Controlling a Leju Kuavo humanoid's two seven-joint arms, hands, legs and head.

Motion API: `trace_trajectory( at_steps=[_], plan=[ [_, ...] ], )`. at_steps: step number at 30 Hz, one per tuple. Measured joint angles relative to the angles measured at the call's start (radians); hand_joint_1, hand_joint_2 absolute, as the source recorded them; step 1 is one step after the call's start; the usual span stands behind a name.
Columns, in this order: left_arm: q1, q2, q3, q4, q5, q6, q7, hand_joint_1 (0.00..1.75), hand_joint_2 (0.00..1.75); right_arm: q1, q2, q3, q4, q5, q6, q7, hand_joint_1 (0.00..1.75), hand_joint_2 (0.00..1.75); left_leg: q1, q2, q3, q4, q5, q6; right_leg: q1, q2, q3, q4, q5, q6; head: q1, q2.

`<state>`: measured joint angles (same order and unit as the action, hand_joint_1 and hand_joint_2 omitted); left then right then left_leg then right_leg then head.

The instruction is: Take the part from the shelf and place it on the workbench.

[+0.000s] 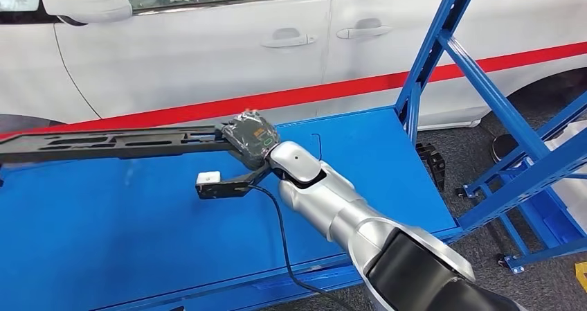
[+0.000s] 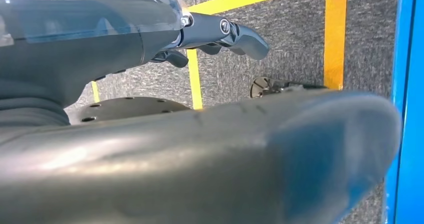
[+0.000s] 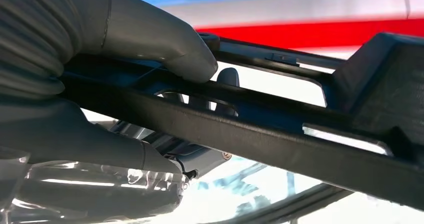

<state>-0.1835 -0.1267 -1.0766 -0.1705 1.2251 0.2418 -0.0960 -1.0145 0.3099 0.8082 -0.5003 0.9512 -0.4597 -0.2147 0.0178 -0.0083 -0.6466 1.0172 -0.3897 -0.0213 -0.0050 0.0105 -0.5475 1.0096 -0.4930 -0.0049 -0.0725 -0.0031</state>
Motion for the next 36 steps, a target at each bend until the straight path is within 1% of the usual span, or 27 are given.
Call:
trace_trajectory(
  at_steps=[3,5,10,11,13,16,18,22,24,26,29,33,36],
  plan=[
    [0.007,0.003,0.007,0.000,0.013,0.003,-0.010,0.00,0.00,-0.066,-0.034,-0.037,-0.025,-0.056,0.010,-0.025,1.75,1.75,0.000,0.000,0.000,0.000,0.000,0.000,0.000,0.000,0.000,0.000,0.000,0.000,0.000,0.000],
    [0.012,0.005,0.014,0.000,0.018,0.005,-0.014,0.00,0.00,-0.120,-0.059,-0.072,-0.043,-0.124,0.031,-0.051,1.75,1.75,0.000,0.000,0.000,0.000,0.000,0.000,0.000,0.000,0.000,0.000,0.000,0.001,0.000,0.000],
    [0.026,0.011,0.026,0.000,0.023,-0.003,-0.048,0.00,0.00,-0.229,-0.109,-0.208,-0.099,-0.426,0.155,-0.103,1.75,1.75,-0.001,-0.001,-0.001,0.000,0.000,0.000,0.000,-0.001,0.000,0.000,0.001,0.001,0.000,0.000],
    [0.028,0.012,0.027,0.000,0.024,-0.005,-0.052,0.00,0.00,-0.241,-0.115,-0.232,-0.111,-0.465,0.170,-0.105,1.75,1.75,-0.001,-0.001,-0.001,0.000,0.000,0.000,0.000,-0.001,0.000,0.000,0.000,0.001,0.000,0.000],
    [0.030,0.012,0.028,0.000,0.025,-0.006,-0.057,0.00,0.00,-0.255,-0.126,-0.267,-0.132,-0.499,0.179,-0.106,1.75,1.75,-0.001,-0.001,0.000,0.000,0.000,0.000,0.000,0.000,0.000,0.000,0.000,0.001,0.000,0.000],
    [0.030,0.013,0.032,0.000,0.028,-0.016,-0.071,0.00,0.00,-0.257,-0.136,-0.297,-0.153,-0.560,0.195,-0.108,1.75,1.75,0.000,0.000,0.000,0.000,0.000,0.000,0.000,0.000,0.000,0.000,0.000,0.001,0.000,0.000],
    [0.030,0.013,0.037,0.000,0.032,-0.040,-0.104,0.00,0.87,-0.254,-0.139,-0.323,-0.161,-0.669,0.234,-0.107,1.75,1.75,0.001,0.000,0.000,0.000,0.000,0.000,0.000,-0.001,0.000,0.000,0.000,0.001,0.000,0.000],
    [0.028,0.013,0.056,0.000,0.045,-0.117,-0.215,0.00,0.87,-0.245,-0.154,-0.394,-0.167,-0.965,0.340,-0.102,1.75,1.75,0.001,-0.001,0.000,0.000,0.000,0.001,-0.001,-0.003,0.001,0.000,0.000,0.001,0.000,0.000],
    [0.022,0.013,0.068,0.000,0.047,-0.158,-0.274,0.00,1.75,-0.232,-0.170,-0.418,-0.164,-1.066,0.360,-0.121,1.75,1.75,0.001,-0.002,0.000,0.000,0.001,0.001,0.000,-0.004,0.001,0.000,0.000,0.001,0.000,0.000],
    [0.012,0.014,0.078,0.000,0.037,-0.184,-0.321,0.00,1.75,-0.215,-0.191,-0.425,-0.160,-1.133,0.366,-0.145,1.75,1.75,0.000,-0.003,0.000,0.000,0.001,0.001,0.000,-0.004,0.001,0.000,0.001,0.001,0.000,0.000],
    [-0.006,0.015,0.086,-0.001,0.007,-0.207,-0.365,0.00,1.75,-0.180,-0.217,-0.424,-0.159,-1.192,0.367,-0.168,1.75,1.75,-0.001,-0.002,0.001,0.000,0.001,0.001,0.000,-0.002,0.001,0.000,0.001,0.002,0.000,0.000],
    [-0.016,0.018,0.092,-0.003,-0.025,-0.266,-0.392,0.00,1.75,-0.144,-0.233,-0.417,-0.159,-1.214,0.369,-0.181,1.75,1.75,-0.001,-0.002,0.001,0.000,0.001,0.001,0.000,-0.001,0.001,0.000,0.001,0.002,0.000,0.000],
    [-0.016,0.018,0.092,-0.004,-0.036,-0.267,-0.392,0.00,1.75,-0.123,-0.236,-0.412,-0.160,-1.214,0.362,-0.193,1.75,1.75,-0.001,-0.002,0.001,0.000,0.001,0.001,0.000,-0.001,0.001,0.000,0.001,0.003,0.000,0.000]
  ],
)
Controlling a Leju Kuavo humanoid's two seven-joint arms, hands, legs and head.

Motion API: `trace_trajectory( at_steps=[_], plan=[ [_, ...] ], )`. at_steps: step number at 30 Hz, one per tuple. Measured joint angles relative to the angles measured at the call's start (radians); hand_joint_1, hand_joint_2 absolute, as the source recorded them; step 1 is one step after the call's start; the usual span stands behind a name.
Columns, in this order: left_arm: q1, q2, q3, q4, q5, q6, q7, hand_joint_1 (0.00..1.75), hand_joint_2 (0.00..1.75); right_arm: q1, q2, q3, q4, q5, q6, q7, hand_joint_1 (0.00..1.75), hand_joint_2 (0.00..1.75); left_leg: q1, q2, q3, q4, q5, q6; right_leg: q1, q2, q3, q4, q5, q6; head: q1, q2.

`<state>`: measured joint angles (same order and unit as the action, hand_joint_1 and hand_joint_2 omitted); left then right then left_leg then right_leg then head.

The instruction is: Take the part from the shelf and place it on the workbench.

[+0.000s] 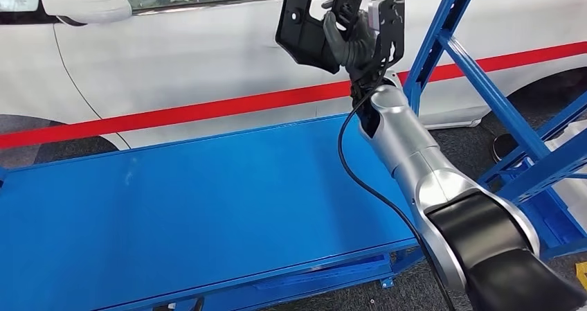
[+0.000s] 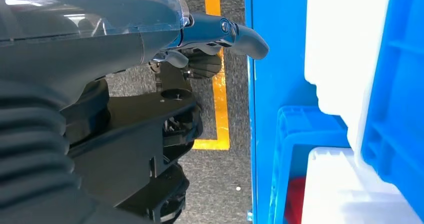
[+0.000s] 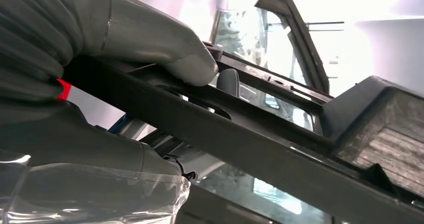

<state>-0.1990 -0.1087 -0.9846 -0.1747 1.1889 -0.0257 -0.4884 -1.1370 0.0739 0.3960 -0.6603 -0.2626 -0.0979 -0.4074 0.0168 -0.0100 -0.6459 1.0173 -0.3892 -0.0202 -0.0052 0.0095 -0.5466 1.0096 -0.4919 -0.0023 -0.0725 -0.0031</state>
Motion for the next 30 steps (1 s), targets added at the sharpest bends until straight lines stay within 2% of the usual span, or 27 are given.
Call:
trace_trajectory(
  at_steps=[13,30],
  plan=[
    [0.000,0.001,0.001,0.000,-0.029,0.035,0.026,0.00,1.75,0.060,-0.001,0.022,-0.036,0.047,-0.025,-0.023,1.75,1.75,0.000,-0.001,0.000,-0.001,0.000,0.000,0.000,-0.001,0.000,0.000,0.000,0.001,0.000,0.000],
    [0.000,0.001,0.013,0.000,-0.022,0.045,-0.011,0.00,1.75,0.102,-0.001,0.023,-0.108,0.068,-0.019,-0.037,1.75,1.75,0.000,-0.001,0.000,-0.001,0.000,0.000,0.000,-0.001,0.000,0.000,0.000,0.001,0.000,0.000]
  ],
)
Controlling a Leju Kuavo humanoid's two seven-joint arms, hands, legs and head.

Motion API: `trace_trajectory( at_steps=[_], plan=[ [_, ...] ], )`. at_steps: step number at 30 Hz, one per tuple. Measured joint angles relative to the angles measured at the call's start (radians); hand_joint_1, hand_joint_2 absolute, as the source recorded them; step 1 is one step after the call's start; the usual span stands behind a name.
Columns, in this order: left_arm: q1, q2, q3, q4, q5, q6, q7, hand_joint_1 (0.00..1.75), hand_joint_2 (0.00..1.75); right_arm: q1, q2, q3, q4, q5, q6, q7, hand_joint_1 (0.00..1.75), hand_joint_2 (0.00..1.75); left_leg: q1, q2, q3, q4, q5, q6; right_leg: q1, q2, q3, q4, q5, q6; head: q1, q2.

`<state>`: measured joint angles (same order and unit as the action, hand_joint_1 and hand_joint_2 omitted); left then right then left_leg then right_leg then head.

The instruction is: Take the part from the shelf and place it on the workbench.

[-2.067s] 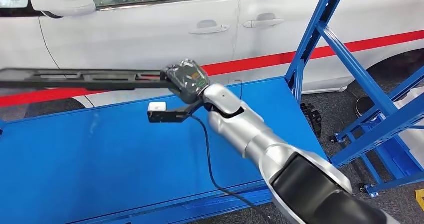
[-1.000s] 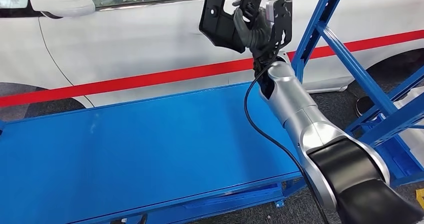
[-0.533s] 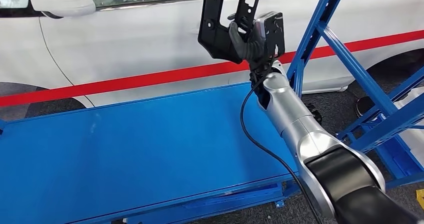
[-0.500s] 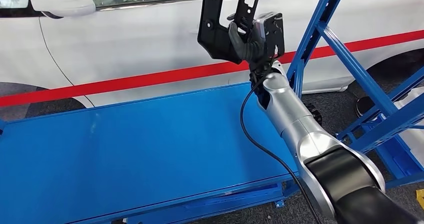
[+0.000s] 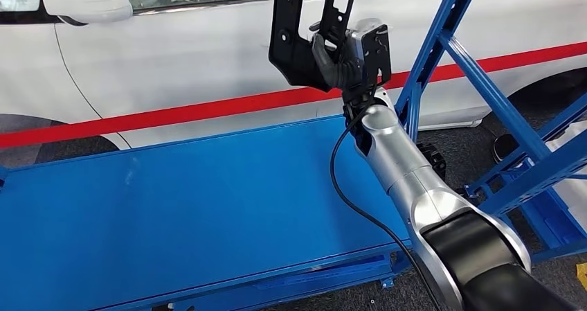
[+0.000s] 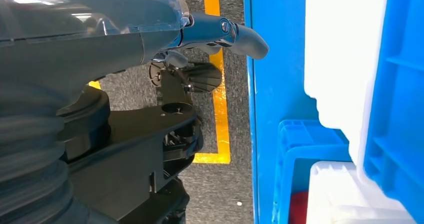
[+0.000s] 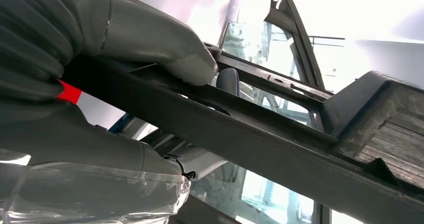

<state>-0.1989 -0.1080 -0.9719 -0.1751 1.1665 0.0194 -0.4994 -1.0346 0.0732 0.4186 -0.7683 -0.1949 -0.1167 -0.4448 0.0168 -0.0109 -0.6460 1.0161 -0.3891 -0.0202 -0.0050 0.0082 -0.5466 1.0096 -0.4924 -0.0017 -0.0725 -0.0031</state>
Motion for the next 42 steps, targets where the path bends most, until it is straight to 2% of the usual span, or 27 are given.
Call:
trace_trajectory(
  at_steps=[8,14,19,22,24,26,27,28,29,31,32,33,34,35,37,38,39,41,42],
  plan=[
    [-0.001,0.000,0.028,0.000,0.007,-0.014,-0.003,0.00,1.75,0.033,0.002,0.000,-0.005,0.006,0.014,0.000,1.75,1.75,0.000,0.000,0.000,0.001,0.000,0.001,-0.002,0.000,0.000,0.000,0.000,0.000,0.000,0.000],
    [-0.009,0.002,0.042,0.000,-0.013,0.012,0.034,0.00,1.75,0.043,0.002,0.000,0.023,0.004,0.027,-0.023,1.75,1.75,-0.004,0.000,0.000,0.003,-0.003,0.004,-0.008,0.000,0.000,-0.001,-0.001,0.003,0.000,0.000],
    [-0.015,0.003,0.043,0.000,-0.021,0.042,0.059,0.00,1.75,0.047,0.002,0.000,0.034,-0.005,0.035,-0.034,1.75,1.75,-0.009,0.000,-0.003,0.010,-0.010,0.015,-0.013,0.000,0.002,-0.002,-0.004,0.013,0.000,0.000],
    [-0.016,0.002,0.045,0.000,-0.027,0.056,0.069,0.00,1.75,0.047,0.002,-0.001,0.034,-0.008,0.041,-0.036,1.75,1.75,-0.006,0.002,0.006,-0.003,-0.004,0.029,-0.013,0.000,0.005,0.000,-0.011,0.025,0.000,0.000],
    [-0.017,0.002,0.045,0.000,-0.029,0.061,0.073,0.00,1.75,0.046,0.001,-0.002,0.035,-0.010,0.046,-0.036,1.75,1.75,0.000,0.005,0.016,-0.018,0.002,0.038,-0.012,-0.001,-0.021,0.060,-0.051,0.029,0.000,0.000],
    [-0.018,0.001,0.046,0.000,-0.033,0.066,0.077,0.00,1.75,0.049,0.000,-0.002,0.038,-0.015,0.050,-0.035,1.75,1.75,0.000,0.006,0.018,-0.019,0.003,0.041,-0.013,-0.002,-0.089,0.192,-0.109,0.031,0.000,0.000],
    [-0.018,0.001,0.046,0.000,-0.035,0.068,0.079,0.00,1.75,0.053,0.000,-0.003,0.041,-0.017,0.052,-0.034,1.75,1.75,0.000,0.005,0.017,-0.019,0.003,0.041,-0.015,-0.003,-0.121,0.250,-0.123,0.033,0.000,0.000],
    [-0.017,0.001,0.046,0.000,-0.037,0.071,0.081,0.00,1.75,0.057,-0.001,-0.003,0.045,-0.020,0.053,-0.034,1.75,1.75,0.000,0.005,0.017,-0.017,0.002,0.040,-0.017,-0.003,-0.142,0.280,-0.118,0.036,0.000,0.000],
    [-0.017,0.001,0.046,0.000,-0.039,0.073,0.082,0.00,1.75,0.060,-0.001,-0.003,0.049,-0.022,0.053,-0.033,1.75,1.75,0.001,0.004,0.017,-0.015,0.001,0.039,-0.020,-0.003,-0.144,0.270,-0.093,0.037,0.000,0.000],
    [-0.017,0.001,0.046,0.000,-0.043,0.076,0.083,0.00,1.75,0.060,-0.001,-0.004,0.054,-0.025,0.053,-0.032,1.75,1.75,0.003,0.001,0.015,-0.004,-0.004,0.031,-0.027,-0.004,-0.097,0.149,-0.017,0.041,0.000,0.000],
    [-0.017,0.001,0.046,0.000,-0.045,0.076,0.083,0.00,1.75,0.059,-0.001,-0.005,0.056,-0.026,0.054,-0.032,1.75,1.75,0.004,0.000,0.011,0.002,-0.007,0.025,-0.026,-0.003,-0.071,0.091,0.010,0.040,0.000,0.000],
    [-0.018,0.000,0.046,0.000,-0.047,0.077,0.084,0.00,1.75,0.058,-0.001,-0.005,0.058,-0.028,0.056,-0.031,1.75,1.75,0.003,-0.001,0.008,0.006,-0.008,0.018,-0.024,-0.002,-0.053,0.050,0.026,0.037,0.000,0.000],
    [-0.018,0.000,0.046,0.000,-0.049,0.079,0.086,0.00,1.75,0.057,0.000,-0.006,0.060,-0.029,0.059,-0.030,1.75,1.75,0.002,-0.001,0.005,0.009,-0.007,0.012,-0.021,0.000,-0.048,0.035,0.027,0.032,0.000,0.000],
    [-0.018,0.000,0.046,0.000,-0.051,0.081,0.088,0.00,1.75,0.056,0.000,-0.006,0.063,-0.031,0.063,-0.029,1.75,1.75,0.001,-0.002,0.003,0.009,-0.003,0.005,-0.016,0.003,-0.051,0.036,0.031,0.025,0.000,0.000],
    [-0.018,0.001,0.046,0.000,-0.054,0.086,0.092,0.00,1.75,0.053,0.003,-0.008,0.068,-0.033,0.067,-0.025,1.75,1.75,0.003,-0.002,-0.003,0.013,-0.005,-0.007,-0.017,0.001,-0.060,0.032,0.038,0.008,0.000,0.000],
    [-0.018,0.001,0.046,0.000,-0.055,0.089,0.094,0.00,1.75,0.048,0.006,-0.008,0.071,-0.034,0.068,-0.021,1.75,1.75,0.005,0.000,-0.012,0.030,-0.024,-0.012,-0.019,0.000,-0.065,0.029,0.045,-0.002,0.000,0.000],
    [-0.020,0.001,0.047,0.000,-0.055,0.092,0.096,0.00,1.75,0.041,0.010,-0.008,0.073,-0.036,0.068,-0.017,1.75,1.75,0.006,0.002,-0.027,0.068,-0.056,-0.016,-0.020,-0.002,-0.071,0.027,0.051,-0.011,0.000,0.000],
    [-0.024,0.001,0.048,0.000,-0.057,0.098,0.105,0.00,1.75,0.018,0.018,-0.009,0.084,-0.041,0.064,-0.002,1.75,1.75,0.007,0.005,-0.071,0.196,-0.142,-0.022,-0.017,-0.004,-0.086,0.027,0.064,-0.022,0.000,0.000],
    [-0.027,0.001,0.049,0.000,-0.059,0.101,0.110,0.00,1.75,0.006,0.022,-0.009,0.091,-0.043,0.061,0.005,1.75,1.75,0.007,0.005,-0.088,0.258,-0.173,-0.023,-0.015,-0.004,-0.094,0.028,0.070,-0.024,0.000,0.000]
  ],
)
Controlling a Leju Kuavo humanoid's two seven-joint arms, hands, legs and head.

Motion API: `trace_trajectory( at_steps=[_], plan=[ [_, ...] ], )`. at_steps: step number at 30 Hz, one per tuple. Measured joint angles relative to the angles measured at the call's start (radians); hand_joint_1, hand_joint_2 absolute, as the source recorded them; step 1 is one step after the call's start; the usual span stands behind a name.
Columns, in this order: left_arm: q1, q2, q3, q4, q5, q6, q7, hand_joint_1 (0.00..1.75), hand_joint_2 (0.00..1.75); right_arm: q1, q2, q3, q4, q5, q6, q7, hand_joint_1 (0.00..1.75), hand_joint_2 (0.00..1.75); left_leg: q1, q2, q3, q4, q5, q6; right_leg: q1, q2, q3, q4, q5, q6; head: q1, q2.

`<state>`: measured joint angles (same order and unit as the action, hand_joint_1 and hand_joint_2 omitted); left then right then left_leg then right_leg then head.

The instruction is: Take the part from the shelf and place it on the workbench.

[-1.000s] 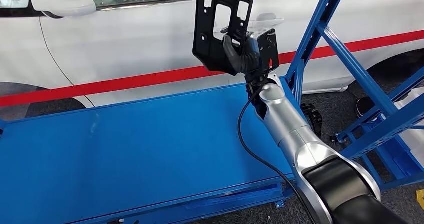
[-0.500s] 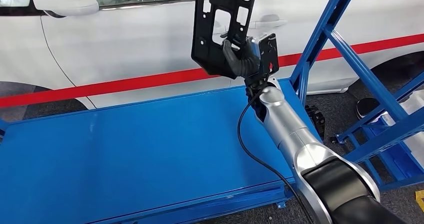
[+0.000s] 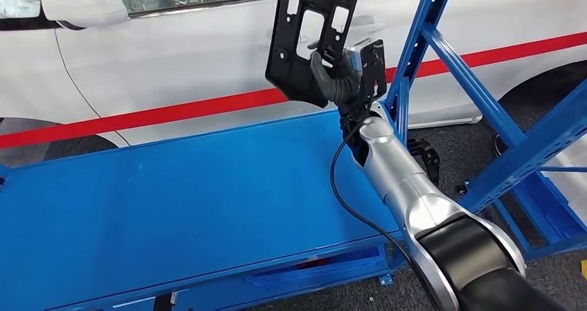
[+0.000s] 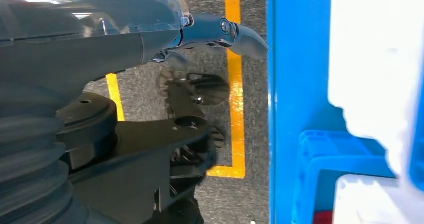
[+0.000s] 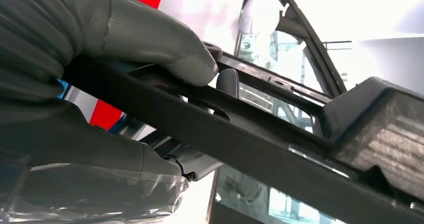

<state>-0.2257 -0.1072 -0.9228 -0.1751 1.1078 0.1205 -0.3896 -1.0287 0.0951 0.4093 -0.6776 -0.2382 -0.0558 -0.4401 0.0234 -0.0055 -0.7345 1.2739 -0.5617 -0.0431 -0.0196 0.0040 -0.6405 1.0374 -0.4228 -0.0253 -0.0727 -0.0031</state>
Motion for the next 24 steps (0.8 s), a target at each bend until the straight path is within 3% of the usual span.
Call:
trace_trajectory(
  at_steps=[1,2,3,5,7,10,11,13,15,16,18,21,24],
  plan=[
    [-0.003,0.000,0.001,0.000,-0.003,0.003,0.005,0.00,1.75,-0.012,0.004,-0.001,0.008,-0.002,-0.004,0.007,1.75,1.75,0.000,0.000,-0.004,0.036,-0.013,0.000,0.002,0.000,-0.008,0.001,0.006,0.000,0.000,0.000],
    [-0.005,0.000,0.003,0.000,-0.005,0.006,0.009,0.00,1.75,-0.022,0.008,-0.001,0.015,-0.003,-0.008,0.011,1.75,1.75,0.000,0.000,0.010,0.034,-0.008,0.002,0.005,-0.001,-0.015,0.001,0.012,0.000,0.000,0.000],
    [-0.008,0.000,0.004,0.000,-0.009,0.010,0.014,0.00,1.75,-0.031,0.012,-0.002,0.020,-0.002,-0.013,0.013,1.75,1.75,-0.001,0.000,0.045,-0.008,0.012,0.005,0.006,-0.001,-0.021,0.002,0.017,0.001,0.000,0.000],
    [-0.015,0.001,0.005,0.000,-0.020,0.015,0.025,0.00,1.75,-0.043,0.019,-0.006,0.025,0.002,-0.022,0.015,1.75,1.75,-0.005,0.000,0.144,-0.153,0.053,0.016,0.008,-0.002,-0.029,0.003,0.027,0.008,0.000,0.000],
    [-0.019,0.001,0.005,0.000,-0.029,0.018,0.034,0.00,1.75,-0.048,0.023,-0.014,0.025,0.009,-0.028,0.016,1.75,1.75,-0.013,-0.001,0.197,-0.241,0.071,0.027,0.008,-0.004,-0.032,0.002,0.038,0.020,0.000,0.000],
    [-0.019,0.002,0.005,0.000,-0.032,0.019,0.038,0.00,1.75,-0.048,0.026,-0.024,0.026,0.012,-0.029,0.016,1.75,1.75,-0.017,-0.001,0.190,-0.254,0.089,0.043,0.005,-0.004,-0.036,-0.003,0.052,0.041,0.000,0.000],
    [-0.020,0.002,0.005,0.000,-0.032,0.020,0.038,0.00,1.75,-0.048,0.026,-0.027,0.026,0.013,-0.029,0.016,1.75,1.75,-0.015,0.001,0.184,-0.259,0.100,0.053,0.005,-0.004,-0.043,0.008,0.036,0.045,0.000,0.000],
    [-0.021,0.001,0.005,0.000,-0.034,0.023,0.038,0.00,1.75,-0.048,0.026,-0.033,0.027,0.014,-0.028,0.017,1.75,1.75,-0.012,0.005,0.166,-0.267,0.123,0.067,0.005,-0.003,-0.072,0.088,-0.042,0.052,0.001,0.000],
    [-0.021,0.000,0.005,0.000,-0.037,0.026,0.038,0.00,1.75,-0.044,0.026,-0.036,0.027,0.016,-0.028,0.017,1.75,1.75,-0.013,0.005,0.140,-0.267,0.142,0.072,0.005,-0.003,-0.110,0.220,-0.127,0.056,0.001,0.000],
    [-0.020,0.000,0.005,0.000,-0.038,0.027,0.038,0.00,1.75,-0.042,0.026,-0.037,0.027,0.017,-0.028,0.017,1.75,1.75,-0.014,0.005,0.128,-0.265,0.150,0.072,0.005,-0.003,-0.119,0.269,-0.144,0.058,0.001,0.000],
    [-0.020,0.000,0.005,0.000,-0.039,0.027,0.038,0.00,1.75,-0.038,0.026,-0.037,0.027,0.018,-0.027,0.018,1.75,1.75,-0.014,0.005,0.114,-0.264,0.159,0.072,0.005,-0.003,-0.121,0.309,-0.147,0.059,0.001,0.000],
    [-0.020,0.000,0.005,0.000,-0.039,0.027,0.038,0.00,1.75,-0.037,0.026,-0.038,0.027,0.018,-0.027,0.018,1.75,1.75,-0.014,0.005,0.107,-0.262,0.164,0.071,0.005,-0.004,-0.105,0.295,-0.130,0.058,0.001,0.000],
    [-0.020,-0.003,0.005,-0.001,-0.040,0.027,0.038,0.00,1.75,-0.038,0.028,-0.042,0.021,0.018,-0.028,0.018,1.75,1.75,-0.016,0.002,0.071,-0.257,0.202,0.048,0.016,-0.003,0.051,0.055,-0.074,0.033,0.000,0.000]
  ],
)
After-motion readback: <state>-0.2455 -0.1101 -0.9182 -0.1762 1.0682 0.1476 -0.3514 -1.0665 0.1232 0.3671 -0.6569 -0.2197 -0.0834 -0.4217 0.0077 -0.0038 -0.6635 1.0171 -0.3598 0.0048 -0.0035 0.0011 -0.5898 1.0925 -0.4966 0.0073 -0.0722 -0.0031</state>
